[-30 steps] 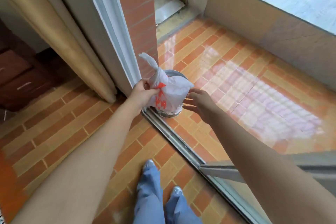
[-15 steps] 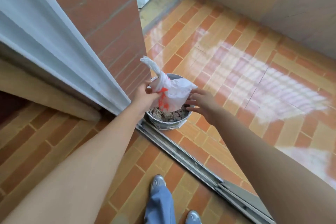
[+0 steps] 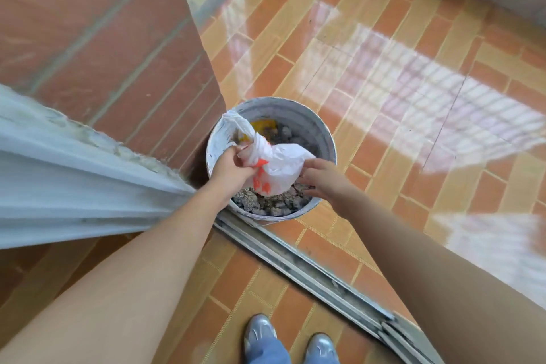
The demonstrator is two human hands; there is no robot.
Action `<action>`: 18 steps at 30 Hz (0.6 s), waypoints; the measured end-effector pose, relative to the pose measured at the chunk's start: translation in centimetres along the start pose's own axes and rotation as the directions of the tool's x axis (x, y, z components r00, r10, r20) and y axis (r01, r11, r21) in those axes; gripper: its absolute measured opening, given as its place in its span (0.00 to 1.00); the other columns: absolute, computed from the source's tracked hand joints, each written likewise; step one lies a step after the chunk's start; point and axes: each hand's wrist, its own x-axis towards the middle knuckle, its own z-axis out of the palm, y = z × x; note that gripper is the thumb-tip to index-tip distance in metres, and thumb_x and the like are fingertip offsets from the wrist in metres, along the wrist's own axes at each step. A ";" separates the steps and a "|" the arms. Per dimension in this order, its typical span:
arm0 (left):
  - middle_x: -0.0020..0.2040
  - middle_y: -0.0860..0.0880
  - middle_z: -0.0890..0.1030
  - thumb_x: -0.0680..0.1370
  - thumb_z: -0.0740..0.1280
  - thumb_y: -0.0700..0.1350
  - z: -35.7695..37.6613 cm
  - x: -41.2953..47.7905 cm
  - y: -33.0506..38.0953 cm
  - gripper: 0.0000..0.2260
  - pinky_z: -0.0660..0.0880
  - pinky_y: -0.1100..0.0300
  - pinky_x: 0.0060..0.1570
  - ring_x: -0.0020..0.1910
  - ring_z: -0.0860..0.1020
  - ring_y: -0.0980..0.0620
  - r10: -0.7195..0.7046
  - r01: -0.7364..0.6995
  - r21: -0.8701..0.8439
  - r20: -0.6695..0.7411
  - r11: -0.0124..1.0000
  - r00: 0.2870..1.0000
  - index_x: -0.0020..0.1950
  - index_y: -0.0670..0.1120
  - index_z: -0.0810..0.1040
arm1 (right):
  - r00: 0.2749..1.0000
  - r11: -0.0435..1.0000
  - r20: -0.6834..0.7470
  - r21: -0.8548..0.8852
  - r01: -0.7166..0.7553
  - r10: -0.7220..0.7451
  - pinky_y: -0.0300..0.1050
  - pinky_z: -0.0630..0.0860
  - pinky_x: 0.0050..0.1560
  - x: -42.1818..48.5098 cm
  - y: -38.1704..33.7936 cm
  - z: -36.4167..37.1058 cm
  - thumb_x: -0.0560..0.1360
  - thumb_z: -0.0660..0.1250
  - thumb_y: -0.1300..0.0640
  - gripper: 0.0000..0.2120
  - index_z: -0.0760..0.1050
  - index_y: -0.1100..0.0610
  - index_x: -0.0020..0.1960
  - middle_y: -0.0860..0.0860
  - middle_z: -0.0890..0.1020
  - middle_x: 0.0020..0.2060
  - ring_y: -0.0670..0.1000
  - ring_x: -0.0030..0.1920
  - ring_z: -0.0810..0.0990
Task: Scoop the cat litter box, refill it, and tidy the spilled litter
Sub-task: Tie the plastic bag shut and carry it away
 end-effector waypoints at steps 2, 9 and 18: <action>0.51 0.46 0.76 0.74 0.69 0.35 0.3 1.2 -1.4 0.20 0.70 0.76 0.28 0.46 0.73 0.54 -0.023 0.022 0.051 0.023 0.998 0.999 0.65 0.38 0.70 | 1.000 1.000 0.005 -0.004 -0.017 0.017 0.58 0.72 0.63 1.3 1.4 0.6 0.76 0.57 0.65 0.10 0.72 0.55 0.53 0.59 0.76 0.61 0.59 0.62 0.74; 0.62 0.46 0.75 0.74 0.70 0.40 0.4 3.4 -4.3 0.25 0.69 0.60 0.54 0.58 0.75 0.48 -0.093 0.075 0.219 0.071 0.973 0.993 0.69 0.43 0.66 | 0.996 0.995 0.032 -0.056 -0.082 0.084 0.49 0.74 0.59 3.4 3.5 1.9 0.79 0.52 0.62 0.23 0.59 0.55 0.73 0.54 0.66 0.70 0.55 0.60 0.73; 0.63 0.47 0.71 0.73 0.68 0.35 -1.2 2.1 -3.6 0.30 0.67 0.60 0.52 0.58 0.72 0.49 -0.035 0.029 0.275 0.015 0.961 0.999 0.73 0.47 0.62 | 0.998 0.997 0.042 -0.060 -0.050 0.052 0.48 0.74 0.58 2.3 2.7 2.3 0.78 0.52 0.65 0.23 0.60 0.56 0.73 0.55 0.67 0.69 0.54 0.62 0.71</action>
